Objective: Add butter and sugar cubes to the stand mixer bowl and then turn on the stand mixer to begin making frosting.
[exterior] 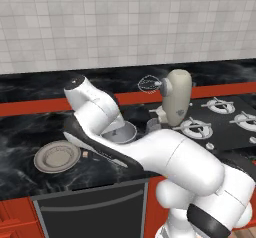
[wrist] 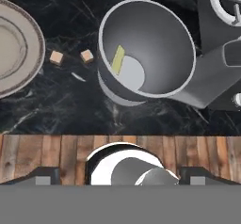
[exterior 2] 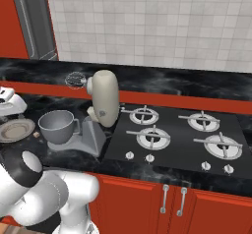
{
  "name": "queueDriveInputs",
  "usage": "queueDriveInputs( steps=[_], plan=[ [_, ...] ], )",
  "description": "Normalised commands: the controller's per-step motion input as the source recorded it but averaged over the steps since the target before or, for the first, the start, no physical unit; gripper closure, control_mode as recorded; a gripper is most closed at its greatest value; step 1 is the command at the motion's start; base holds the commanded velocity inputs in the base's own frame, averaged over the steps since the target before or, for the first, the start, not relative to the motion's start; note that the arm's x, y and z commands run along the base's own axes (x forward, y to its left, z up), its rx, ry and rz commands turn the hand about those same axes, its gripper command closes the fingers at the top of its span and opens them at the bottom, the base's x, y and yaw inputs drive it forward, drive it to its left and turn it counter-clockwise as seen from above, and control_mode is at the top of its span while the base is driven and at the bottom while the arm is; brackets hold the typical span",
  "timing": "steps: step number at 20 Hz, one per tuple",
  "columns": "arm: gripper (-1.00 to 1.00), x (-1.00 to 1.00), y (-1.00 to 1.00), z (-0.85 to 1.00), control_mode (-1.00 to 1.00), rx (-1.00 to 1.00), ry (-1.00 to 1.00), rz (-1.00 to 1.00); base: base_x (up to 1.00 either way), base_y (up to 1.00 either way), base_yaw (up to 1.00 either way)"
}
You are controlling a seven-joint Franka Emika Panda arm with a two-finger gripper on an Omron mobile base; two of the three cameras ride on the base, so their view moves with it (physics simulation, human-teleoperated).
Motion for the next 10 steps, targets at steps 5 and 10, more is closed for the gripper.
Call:
queueDriveInputs(
  steps=[5,10],
  plan=[
    [-1.00,-0.03,0.42,0.02,-1.00,-0.27,0.12,0.20,0.00,0.00,0.00],
    [-1.00,0.16,0.50,0.00,-1.00,-0.30,0.39,0.15,0.00,0.00,0.00]
  ],
)
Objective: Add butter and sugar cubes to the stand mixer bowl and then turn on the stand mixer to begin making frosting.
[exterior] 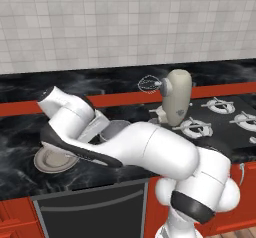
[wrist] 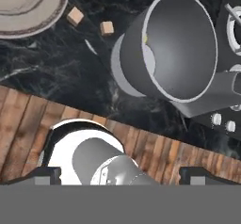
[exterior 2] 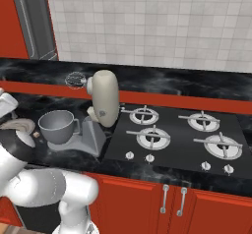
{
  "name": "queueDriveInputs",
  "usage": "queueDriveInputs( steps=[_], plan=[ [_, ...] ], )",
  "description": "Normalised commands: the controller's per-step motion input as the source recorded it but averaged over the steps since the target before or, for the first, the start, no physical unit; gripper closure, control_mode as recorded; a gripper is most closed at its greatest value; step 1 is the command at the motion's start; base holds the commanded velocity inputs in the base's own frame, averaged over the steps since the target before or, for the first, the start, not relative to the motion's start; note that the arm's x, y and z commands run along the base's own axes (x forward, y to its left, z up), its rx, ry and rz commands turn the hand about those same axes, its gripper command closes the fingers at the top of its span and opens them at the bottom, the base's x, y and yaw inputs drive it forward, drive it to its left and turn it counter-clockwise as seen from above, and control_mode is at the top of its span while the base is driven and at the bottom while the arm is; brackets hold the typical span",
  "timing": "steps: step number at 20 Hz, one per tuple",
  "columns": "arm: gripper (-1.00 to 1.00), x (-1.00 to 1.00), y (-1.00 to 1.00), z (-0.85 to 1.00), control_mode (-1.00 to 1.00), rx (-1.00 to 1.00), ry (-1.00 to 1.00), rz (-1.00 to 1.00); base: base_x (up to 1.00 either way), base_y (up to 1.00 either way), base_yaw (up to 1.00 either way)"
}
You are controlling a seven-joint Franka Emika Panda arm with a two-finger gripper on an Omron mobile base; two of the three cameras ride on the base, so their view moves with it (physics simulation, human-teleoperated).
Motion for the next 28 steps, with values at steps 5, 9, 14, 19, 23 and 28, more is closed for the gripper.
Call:
queueDriveInputs(
  steps=[5,9,14,19,23,28],
  plan=[
    [-1.00,0.04,0.21,-0.03,-1.00,-0.26,0.29,0.14,0.00,0.00,0.00],
    [-1.00,0.24,0.02,-0.30,-1.00,-0.14,0.07,0.10,0.00,0.00,0.00],
    [-1.00,0.48,0.00,-0.44,-1.00,-0.05,0.09,0.07,0.00,0.00,0.00],
    [-1.00,0.31,0.02,-0.25,-1.00,0.00,0.11,0.09,0.00,0.00,0.00],
    [-1.00,0.23,0.08,-0.39,-1.00,0.00,0.12,0.07,0.00,0.00,0.00],
    [-1.00,0.32,0.01,-0.43,-1.00,0.03,0.15,0.07,0.00,0.00,0.00]
  ],
)
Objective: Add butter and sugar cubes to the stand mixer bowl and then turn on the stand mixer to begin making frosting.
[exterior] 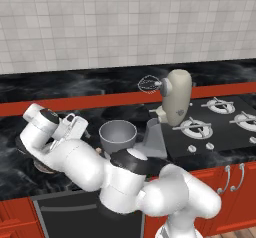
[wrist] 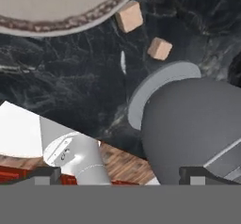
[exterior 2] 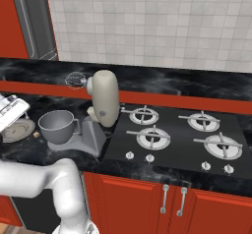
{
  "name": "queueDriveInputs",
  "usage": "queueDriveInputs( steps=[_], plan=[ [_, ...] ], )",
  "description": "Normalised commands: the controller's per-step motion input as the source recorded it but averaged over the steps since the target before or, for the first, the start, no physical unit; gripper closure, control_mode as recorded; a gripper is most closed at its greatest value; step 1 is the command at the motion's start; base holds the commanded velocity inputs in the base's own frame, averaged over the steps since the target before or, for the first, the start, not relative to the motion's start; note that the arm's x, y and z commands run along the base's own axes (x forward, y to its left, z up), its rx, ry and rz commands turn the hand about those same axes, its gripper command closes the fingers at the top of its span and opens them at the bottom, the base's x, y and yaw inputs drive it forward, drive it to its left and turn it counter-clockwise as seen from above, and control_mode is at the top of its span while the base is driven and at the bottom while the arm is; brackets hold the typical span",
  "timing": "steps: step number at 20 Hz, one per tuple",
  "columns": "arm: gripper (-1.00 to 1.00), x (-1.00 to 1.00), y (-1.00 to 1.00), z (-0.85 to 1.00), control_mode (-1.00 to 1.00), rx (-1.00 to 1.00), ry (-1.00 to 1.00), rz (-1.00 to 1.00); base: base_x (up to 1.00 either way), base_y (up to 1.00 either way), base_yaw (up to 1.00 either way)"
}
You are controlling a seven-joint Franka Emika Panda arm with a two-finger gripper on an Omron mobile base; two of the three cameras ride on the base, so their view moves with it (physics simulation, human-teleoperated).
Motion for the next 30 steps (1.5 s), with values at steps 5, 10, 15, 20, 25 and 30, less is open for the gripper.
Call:
queueDriveInputs(
  steps=[5,10,15,20,25,30],
  plan=[
    [-1.00,0.19,0.00,-0.37,-1.00,0.01,0.14,0.08,0.00,0.00,0.00],
    [-1.00,0.16,0.00,-0.22,-1.00,0.00,0.17,0.07,0.00,0.00,0.00],
    [-1.00,0.34,0.00,-0.16,-1.00,0.00,0.31,0.07,0.00,0.00,0.00],
    [-1.00,0.31,0.00,-0.12,-1.00,0.00,0.30,0.09,0.00,0.00,0.00],
    [-1.00,0.13,0.00,-0.20,-1.00,0.02,0.11,0.10,0.00,0.00,0.00],
    [-1.00,0.05,0.01,-0.15,-1.00,0.14,0.00,0.10,0.00,0.00,0.00]
  ],
)
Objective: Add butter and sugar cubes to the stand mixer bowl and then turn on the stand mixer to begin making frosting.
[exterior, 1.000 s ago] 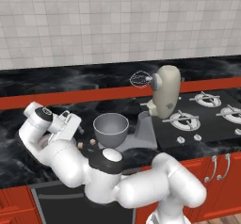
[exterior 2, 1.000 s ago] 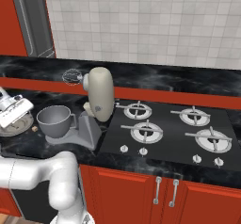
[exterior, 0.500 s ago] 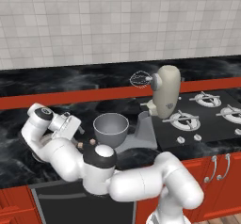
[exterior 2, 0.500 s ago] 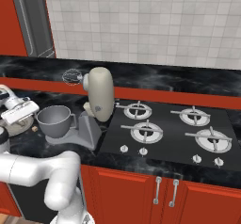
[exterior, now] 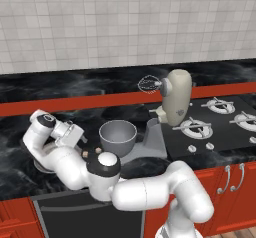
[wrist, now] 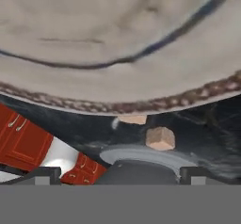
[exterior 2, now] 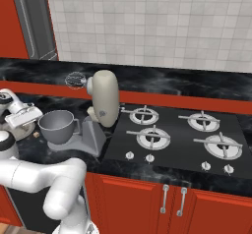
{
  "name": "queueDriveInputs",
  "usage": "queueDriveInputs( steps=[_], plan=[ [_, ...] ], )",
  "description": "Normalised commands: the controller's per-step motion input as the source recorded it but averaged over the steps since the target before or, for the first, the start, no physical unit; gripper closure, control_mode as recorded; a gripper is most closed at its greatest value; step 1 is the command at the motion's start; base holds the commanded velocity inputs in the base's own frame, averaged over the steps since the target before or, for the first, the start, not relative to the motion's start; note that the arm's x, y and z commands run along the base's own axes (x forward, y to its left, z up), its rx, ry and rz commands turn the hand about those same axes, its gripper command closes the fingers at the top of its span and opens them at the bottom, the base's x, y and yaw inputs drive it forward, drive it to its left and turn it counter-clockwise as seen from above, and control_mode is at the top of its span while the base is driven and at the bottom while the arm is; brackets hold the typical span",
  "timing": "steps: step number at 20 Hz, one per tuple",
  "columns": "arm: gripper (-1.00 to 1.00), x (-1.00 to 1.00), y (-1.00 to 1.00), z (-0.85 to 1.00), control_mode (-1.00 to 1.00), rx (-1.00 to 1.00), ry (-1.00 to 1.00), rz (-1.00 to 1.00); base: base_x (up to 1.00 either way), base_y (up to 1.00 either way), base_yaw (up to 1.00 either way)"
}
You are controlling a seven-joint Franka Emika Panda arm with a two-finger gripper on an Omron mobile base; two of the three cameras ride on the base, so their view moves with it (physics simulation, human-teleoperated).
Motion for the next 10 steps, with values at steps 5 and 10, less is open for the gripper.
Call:
queueDriveInputs(
  steps=[5,10],
  plan=[
    [-1.00,0.03,0.04,-0.13,-1.00,0.23,0.00,0.08,0.00,0.00,0.00],
    [-1.00,0.00,0.00,-0.31,-1.00,0.12,-0.01,0.05,0.00,0.00,0.00]
  ],
)
